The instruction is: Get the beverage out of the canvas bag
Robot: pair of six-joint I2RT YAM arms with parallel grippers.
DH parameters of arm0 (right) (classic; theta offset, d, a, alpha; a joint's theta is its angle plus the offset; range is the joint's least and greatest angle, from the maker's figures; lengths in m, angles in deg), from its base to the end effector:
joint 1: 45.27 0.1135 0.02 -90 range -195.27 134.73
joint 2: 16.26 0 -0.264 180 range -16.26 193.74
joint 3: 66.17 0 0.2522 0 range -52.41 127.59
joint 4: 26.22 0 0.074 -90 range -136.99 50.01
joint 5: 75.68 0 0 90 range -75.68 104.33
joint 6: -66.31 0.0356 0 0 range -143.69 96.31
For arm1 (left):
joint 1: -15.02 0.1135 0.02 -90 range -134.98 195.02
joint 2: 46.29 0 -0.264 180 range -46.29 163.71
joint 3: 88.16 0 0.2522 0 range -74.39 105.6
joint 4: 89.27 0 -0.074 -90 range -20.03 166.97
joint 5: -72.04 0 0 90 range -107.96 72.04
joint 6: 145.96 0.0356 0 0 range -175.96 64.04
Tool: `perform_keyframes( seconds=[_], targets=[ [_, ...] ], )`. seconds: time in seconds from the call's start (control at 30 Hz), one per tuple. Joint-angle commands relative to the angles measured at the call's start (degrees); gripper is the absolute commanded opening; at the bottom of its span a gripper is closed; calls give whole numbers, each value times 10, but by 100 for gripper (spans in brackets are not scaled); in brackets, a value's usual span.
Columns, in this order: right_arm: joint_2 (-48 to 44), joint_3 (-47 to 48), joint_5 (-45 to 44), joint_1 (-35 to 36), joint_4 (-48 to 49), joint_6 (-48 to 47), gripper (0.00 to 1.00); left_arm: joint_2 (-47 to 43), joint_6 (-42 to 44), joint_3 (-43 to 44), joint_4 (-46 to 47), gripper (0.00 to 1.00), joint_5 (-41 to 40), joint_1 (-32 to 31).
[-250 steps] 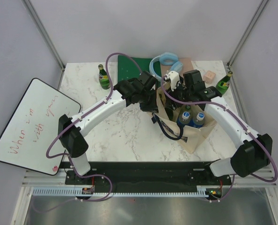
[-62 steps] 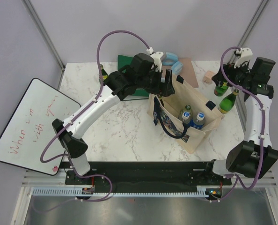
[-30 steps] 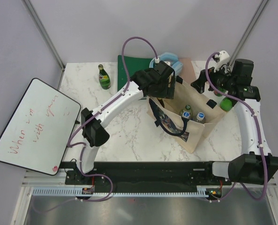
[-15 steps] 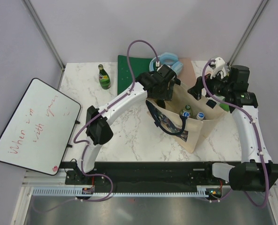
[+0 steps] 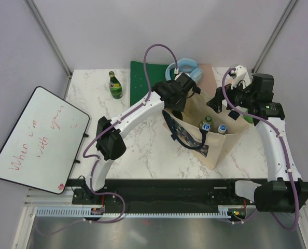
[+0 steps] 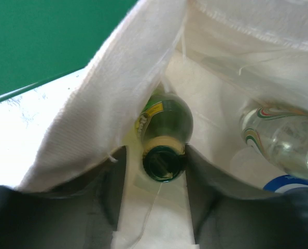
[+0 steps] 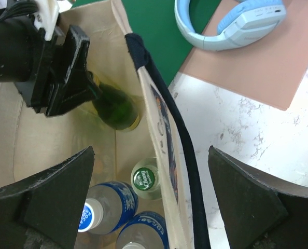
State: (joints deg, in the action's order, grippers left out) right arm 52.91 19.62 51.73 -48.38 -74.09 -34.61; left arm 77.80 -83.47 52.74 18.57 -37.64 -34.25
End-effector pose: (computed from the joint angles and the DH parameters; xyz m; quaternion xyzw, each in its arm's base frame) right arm 0.2560 0.0077 0.3793 -0.2132 0.8128 0.2206 0.4953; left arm 0.3161 -0.3487 0.3166 0.1276 0.9333 -0.0543 0.3313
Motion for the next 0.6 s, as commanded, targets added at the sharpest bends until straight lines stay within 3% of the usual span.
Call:
perform_keyframes(
  seconds=[0.0, 0.03, 0.07, 0.2, 0.57],
  targets=[
    [-6, 25, -1, 7, -23, -32, 98, 14, 57, 1, -4, 44, -52, 5],
    [-6, 28, -2, 8, -32, -37, 98, 14, 60, 2, -4, 39, -49, 4],
    [-5, 32, -3, 8, -35, -43, 98, 14, 67, 2, -3, 27, -47, 4],
    [-4, 43, -1, 9, -47, -46, 98, 6, 90, 20, -2, 5, -48, -5],
    [-16, 56, 48, 11, -54, -59, 98, -68, 160, 82, 5, 2, -39, -16]
  ],
)
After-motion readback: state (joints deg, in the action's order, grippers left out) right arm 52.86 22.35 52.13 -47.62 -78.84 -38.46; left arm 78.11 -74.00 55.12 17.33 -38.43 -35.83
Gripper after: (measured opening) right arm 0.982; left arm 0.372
